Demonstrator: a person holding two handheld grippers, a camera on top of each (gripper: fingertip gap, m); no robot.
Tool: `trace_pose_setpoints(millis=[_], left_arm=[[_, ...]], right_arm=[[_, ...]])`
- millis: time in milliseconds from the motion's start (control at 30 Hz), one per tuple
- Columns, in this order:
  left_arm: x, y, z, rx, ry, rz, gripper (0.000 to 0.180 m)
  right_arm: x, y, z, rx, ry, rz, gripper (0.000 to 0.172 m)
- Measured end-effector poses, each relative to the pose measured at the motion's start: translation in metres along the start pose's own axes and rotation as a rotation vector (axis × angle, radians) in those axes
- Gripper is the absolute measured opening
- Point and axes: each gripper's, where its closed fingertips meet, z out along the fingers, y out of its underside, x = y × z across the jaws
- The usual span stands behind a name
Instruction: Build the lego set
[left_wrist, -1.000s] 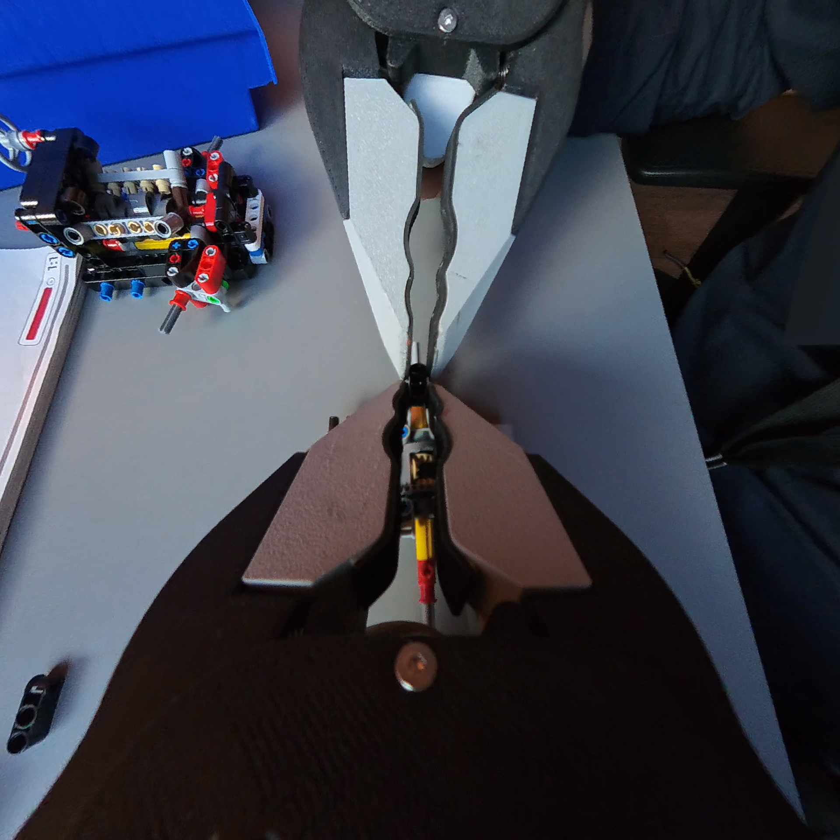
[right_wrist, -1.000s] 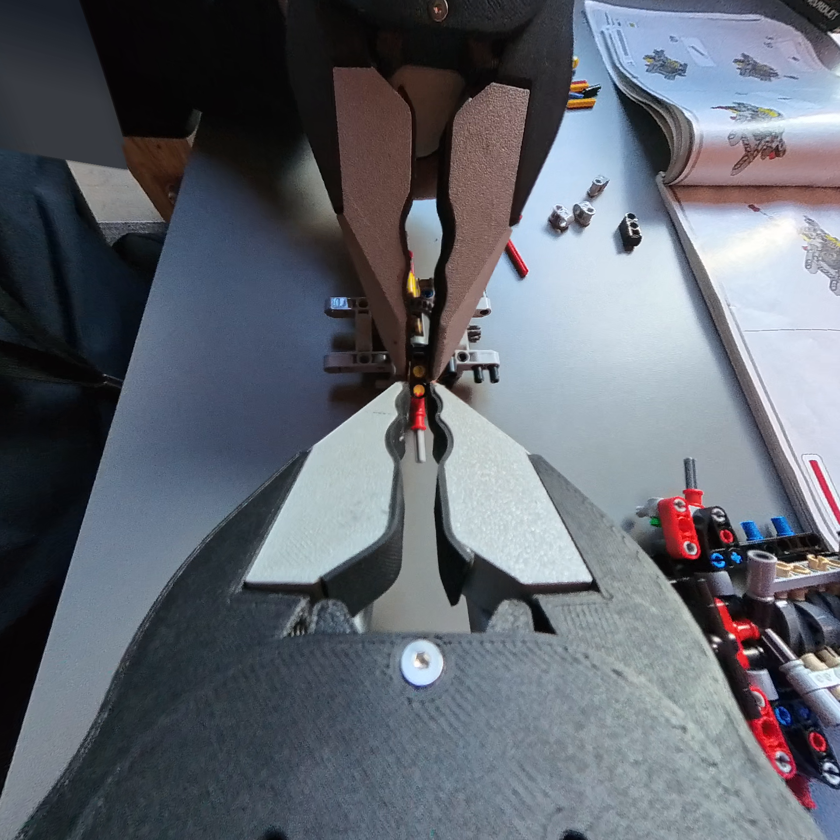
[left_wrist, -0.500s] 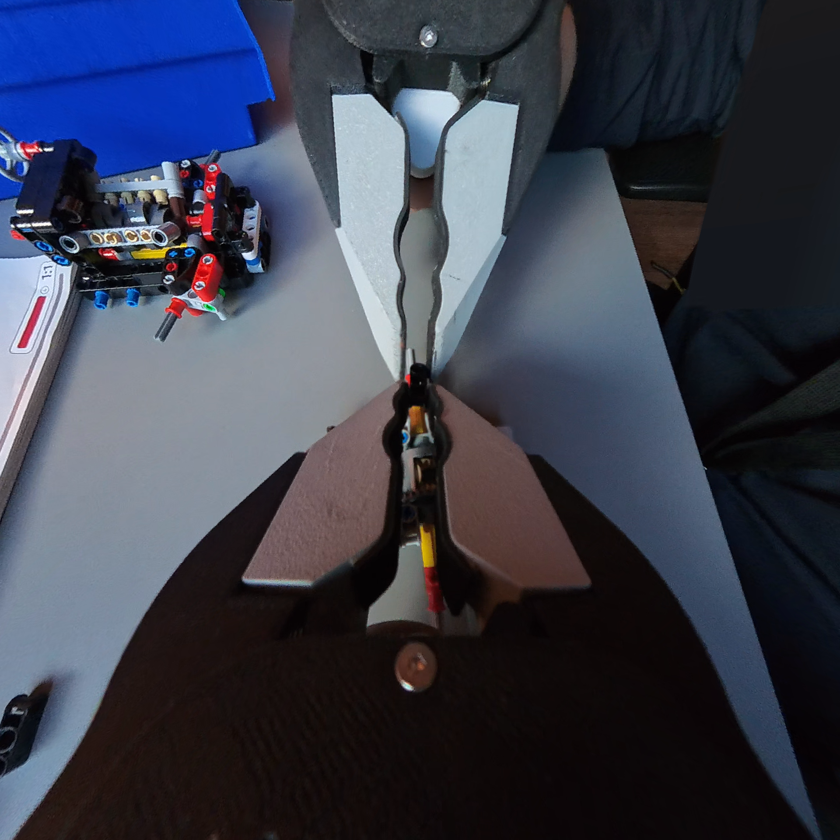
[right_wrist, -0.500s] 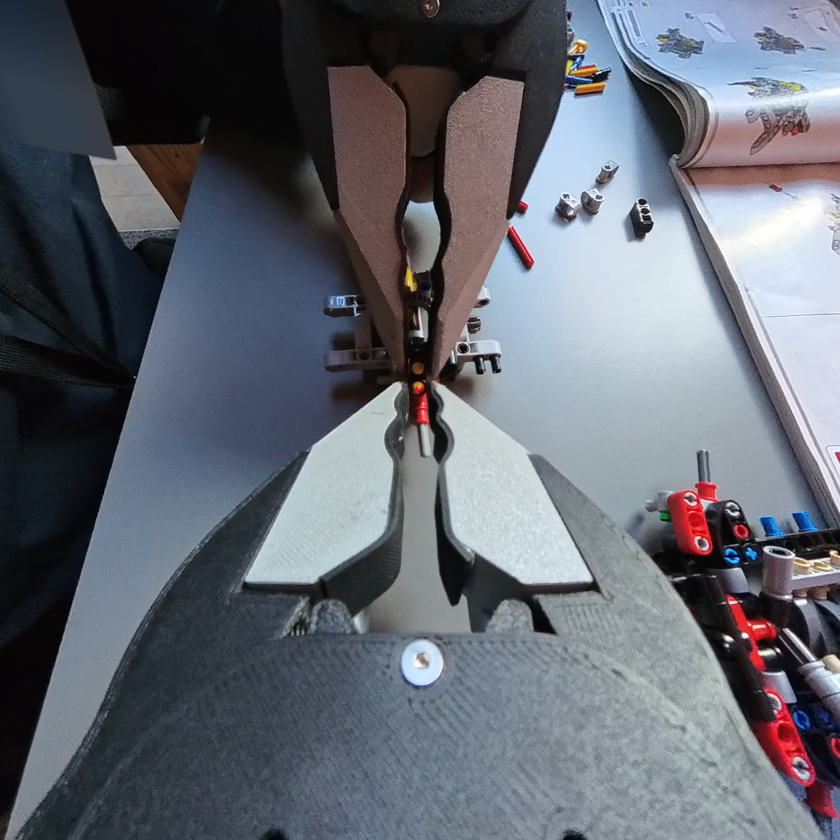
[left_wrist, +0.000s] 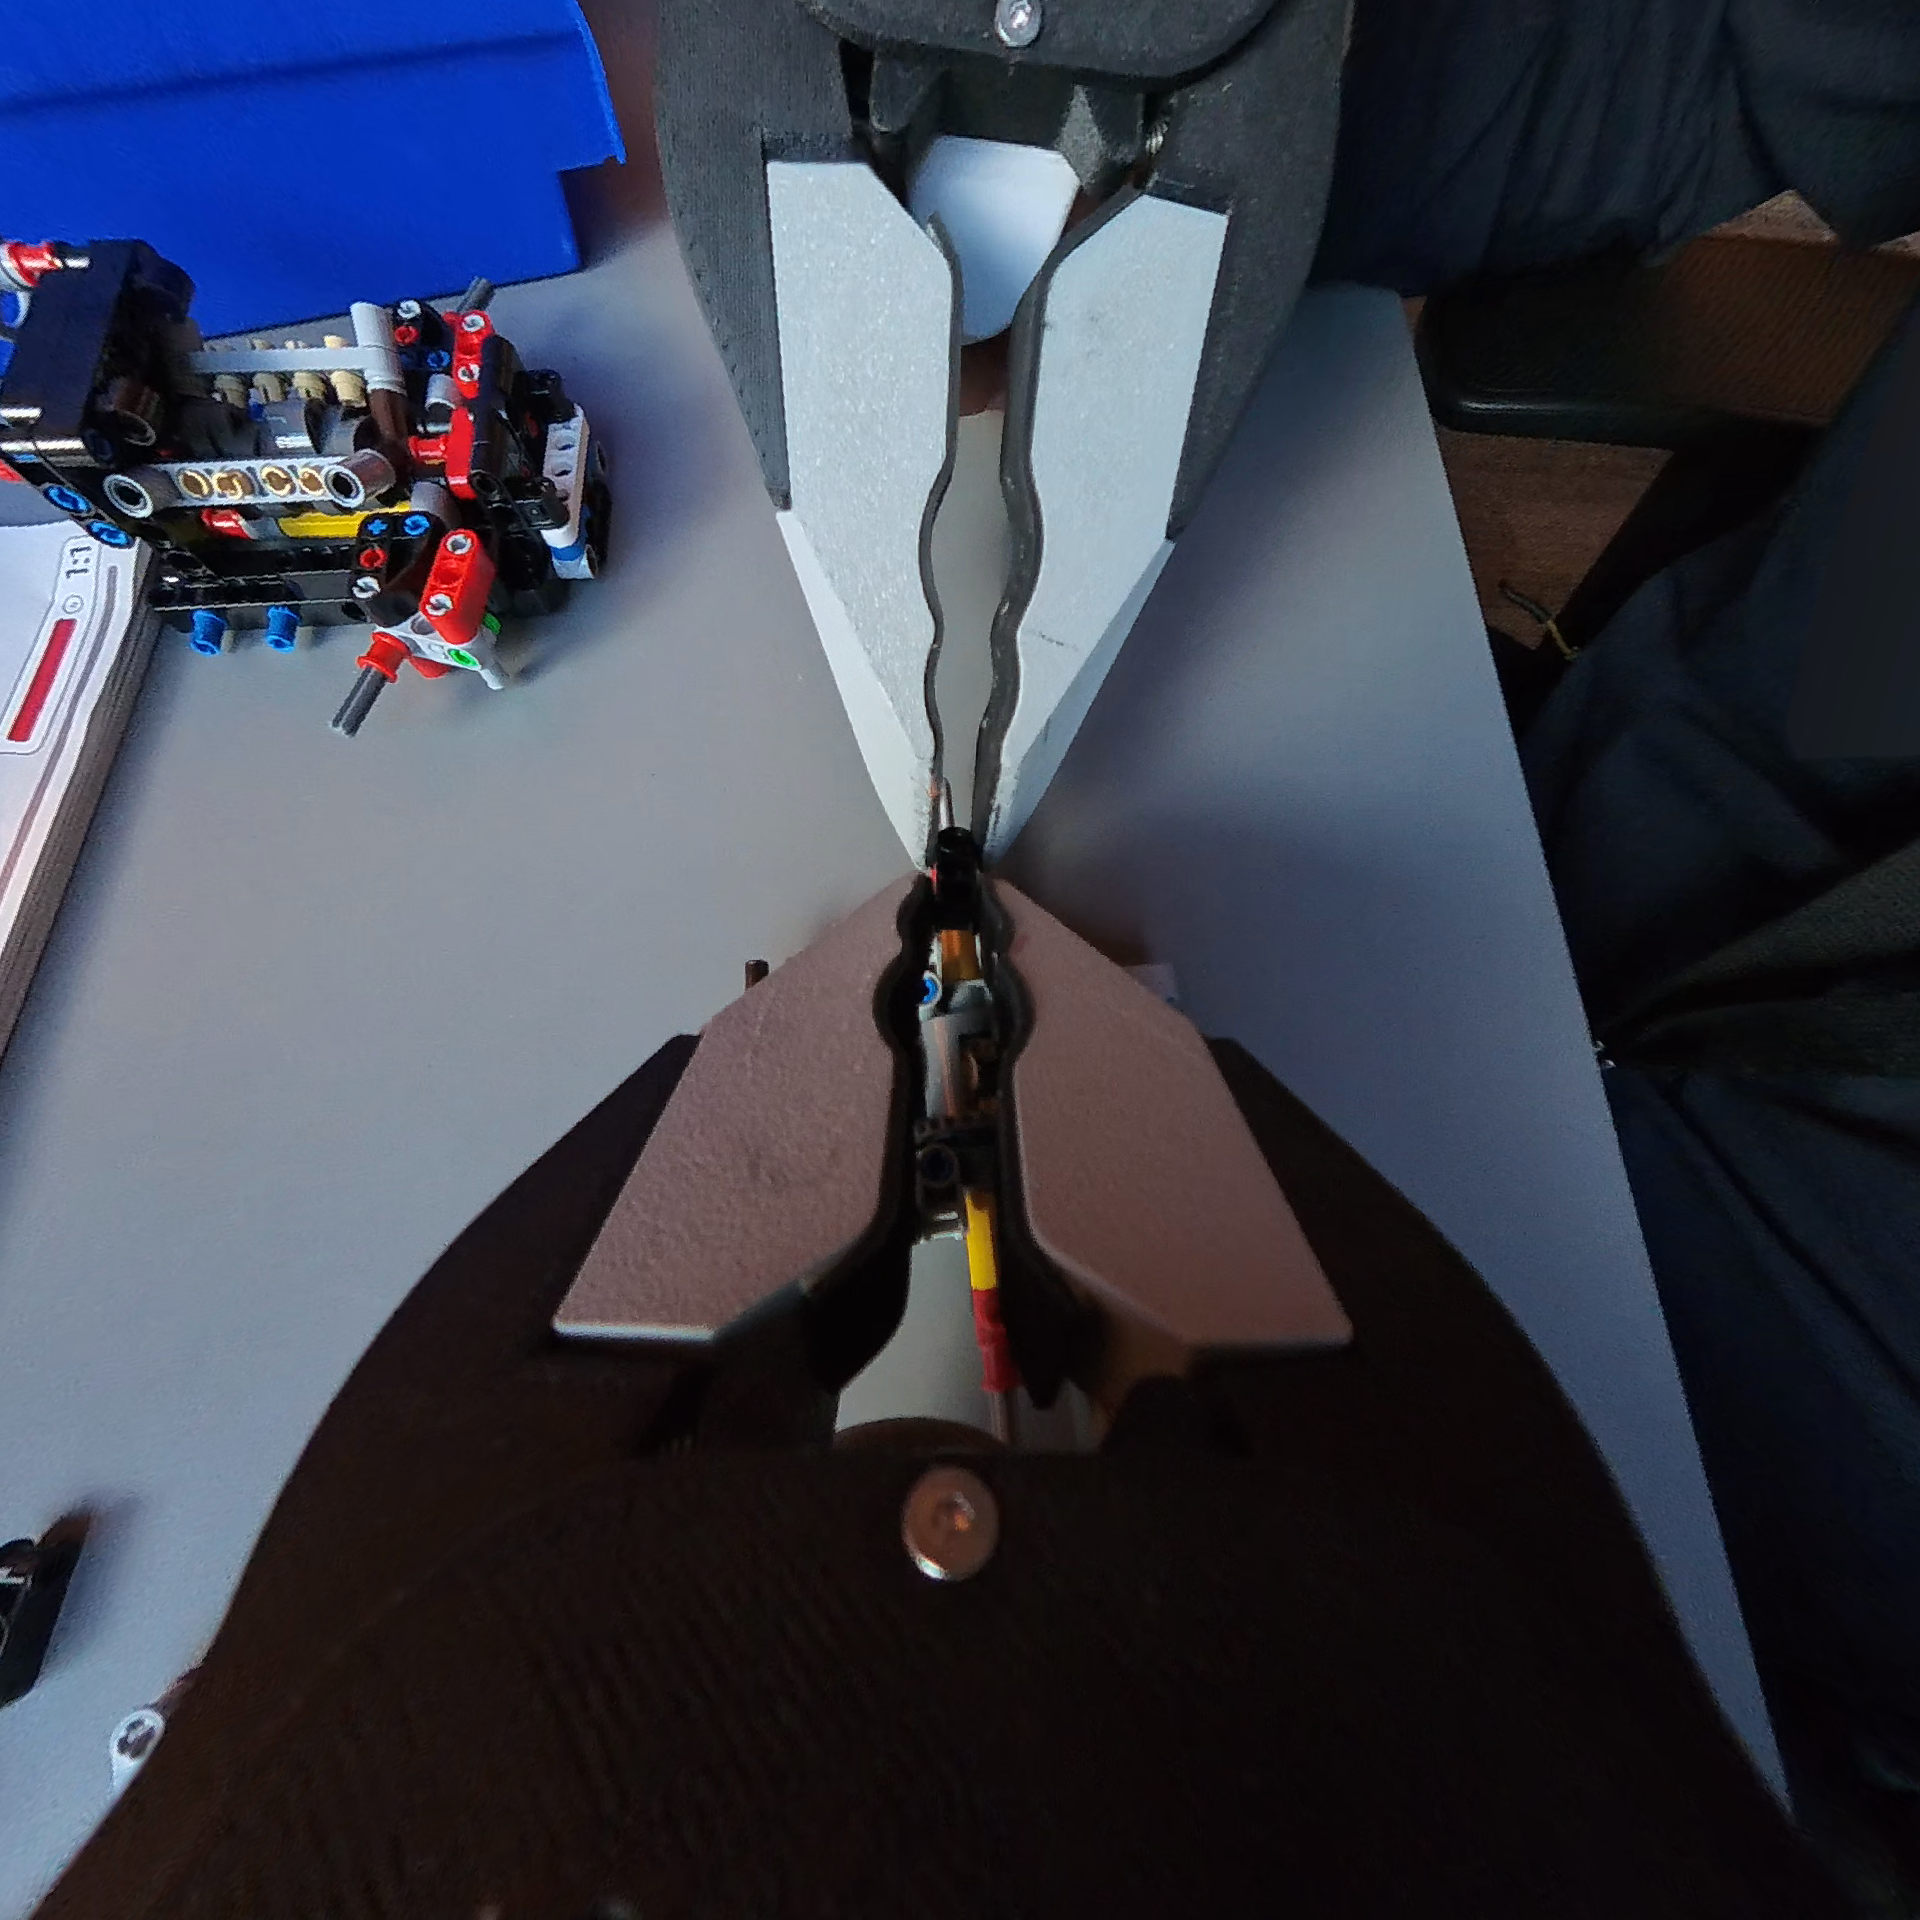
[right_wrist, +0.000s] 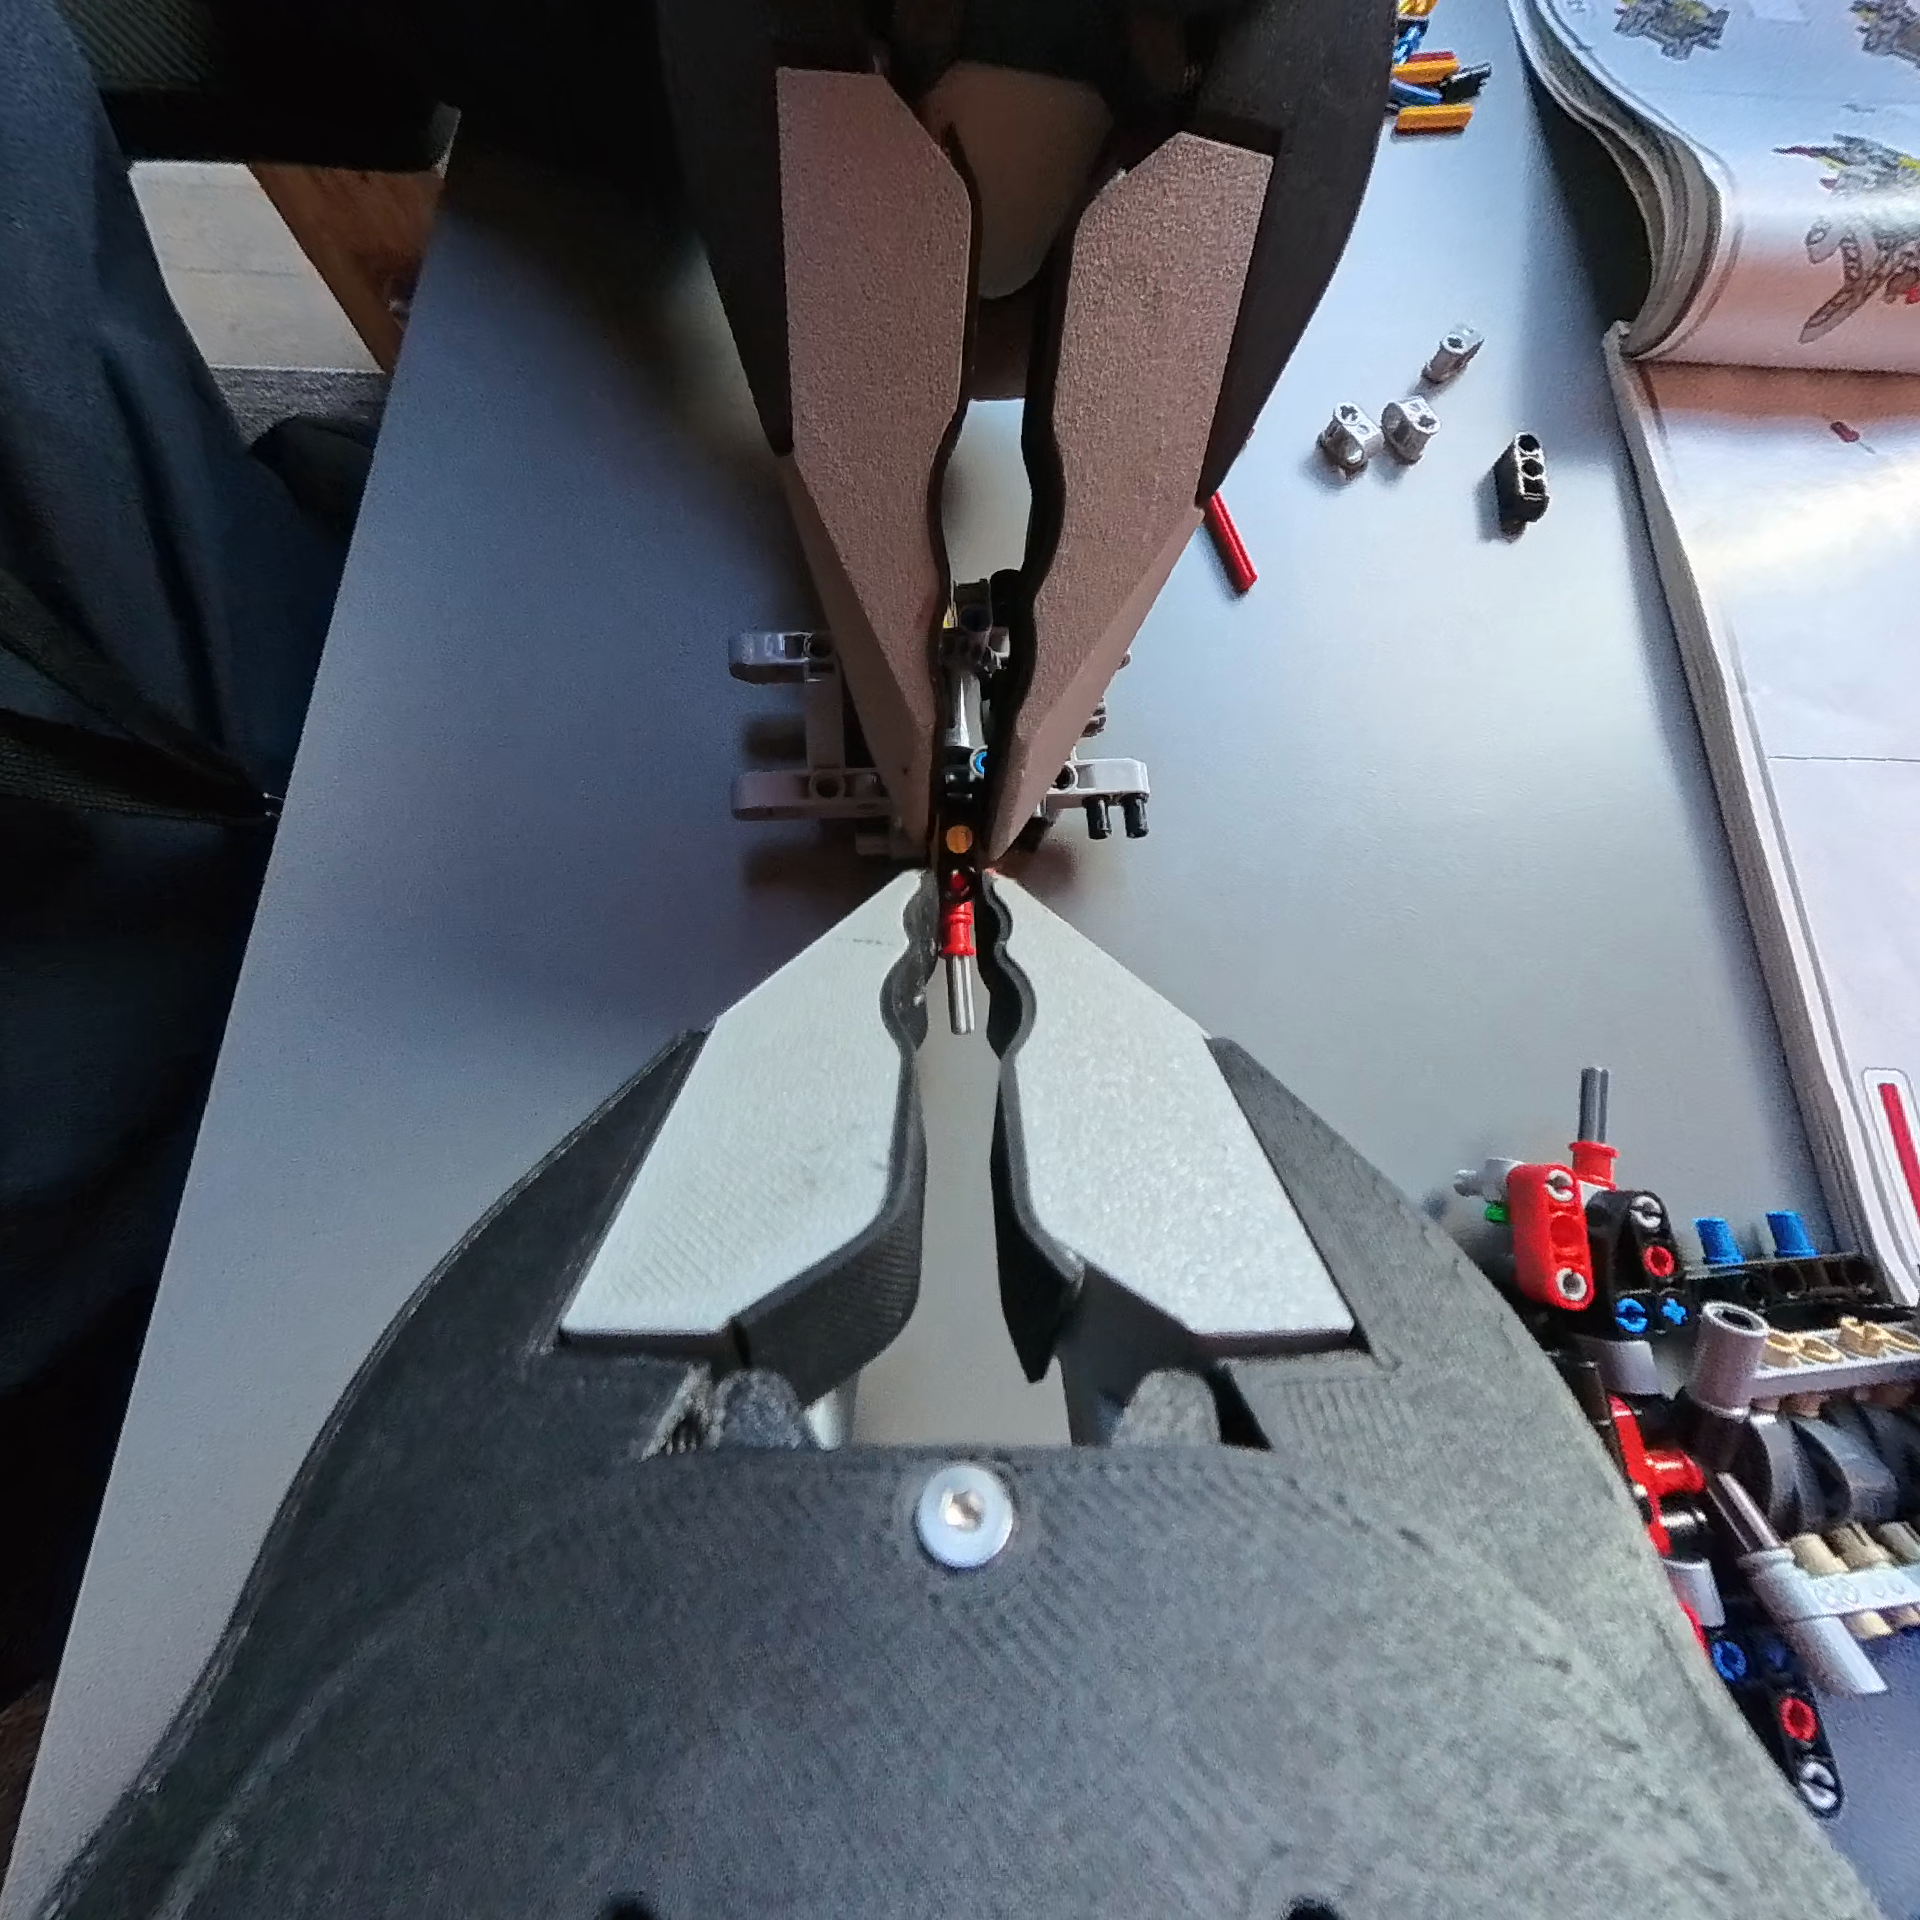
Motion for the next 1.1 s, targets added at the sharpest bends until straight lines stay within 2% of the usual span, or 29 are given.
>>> trace_pose_setpoints(millis=[467,700,1100], left_arm=[[-0.003,0.004,-0.007,-0.007,-0.039,0.019,0.005],[-0.003,0.000,-0.013,0.026,-0.040,0.006,0.005],[-0.005,0.003,-0.009,0.013,-0.044,-0.002,0.005]], right_arm=[[0.003,-0.004,0.006,-0.154,-0.064,-0.043,0.004],[0.004,-0.011,0.004,-0.113,-0.038,-0.066,0.004],[0.005,-0.006,0.006,-0.139,-0.040,-0.090,0.004]])
